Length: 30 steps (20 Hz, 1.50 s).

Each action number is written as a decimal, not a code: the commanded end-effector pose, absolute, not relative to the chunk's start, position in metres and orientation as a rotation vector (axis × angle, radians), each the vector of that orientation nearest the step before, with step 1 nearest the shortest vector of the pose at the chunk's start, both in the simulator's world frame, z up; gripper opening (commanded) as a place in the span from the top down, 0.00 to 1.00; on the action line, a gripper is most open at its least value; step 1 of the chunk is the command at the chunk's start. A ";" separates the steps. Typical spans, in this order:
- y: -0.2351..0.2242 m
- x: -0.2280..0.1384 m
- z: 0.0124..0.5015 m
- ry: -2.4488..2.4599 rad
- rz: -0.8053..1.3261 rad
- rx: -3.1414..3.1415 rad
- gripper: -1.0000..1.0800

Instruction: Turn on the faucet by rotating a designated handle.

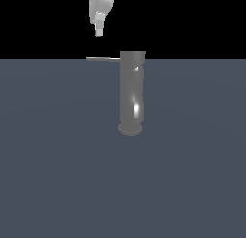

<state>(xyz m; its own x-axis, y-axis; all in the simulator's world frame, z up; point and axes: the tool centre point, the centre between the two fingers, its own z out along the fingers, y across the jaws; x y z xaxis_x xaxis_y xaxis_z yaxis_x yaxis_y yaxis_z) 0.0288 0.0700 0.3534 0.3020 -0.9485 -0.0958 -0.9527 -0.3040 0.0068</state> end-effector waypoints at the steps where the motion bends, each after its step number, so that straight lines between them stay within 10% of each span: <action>1: 0.074 0.041 0.341 1.910 0.110 -2.440 1.00; 30: 0.095 0.081 0.285 2.258 0.001 -2.184 1.00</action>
<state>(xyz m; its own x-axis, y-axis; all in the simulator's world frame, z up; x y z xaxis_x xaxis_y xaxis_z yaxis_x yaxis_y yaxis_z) 0.0841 0.0946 0.2847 -0.0335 -0.9994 -0.0002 -0.9994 0.0335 0.0008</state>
